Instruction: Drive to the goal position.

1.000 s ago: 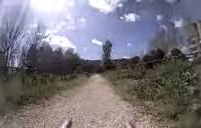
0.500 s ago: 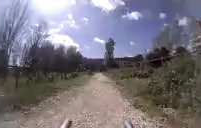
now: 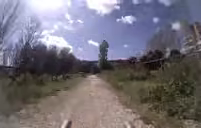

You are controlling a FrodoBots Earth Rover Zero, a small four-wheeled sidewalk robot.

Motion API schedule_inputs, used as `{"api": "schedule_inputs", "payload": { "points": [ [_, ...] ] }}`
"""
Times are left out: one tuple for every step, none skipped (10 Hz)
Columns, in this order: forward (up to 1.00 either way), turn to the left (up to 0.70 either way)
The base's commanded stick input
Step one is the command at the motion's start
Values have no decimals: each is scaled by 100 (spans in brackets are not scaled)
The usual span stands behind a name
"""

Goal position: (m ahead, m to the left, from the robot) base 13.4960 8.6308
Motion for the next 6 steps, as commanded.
{"api": "schedule_inputs", "payload": {
  "points": [
    [85, 0],
    [85, 0],
    [85, 0],
    [85, 0],
    [85, 0],
    [85, 0]
  ]
}}
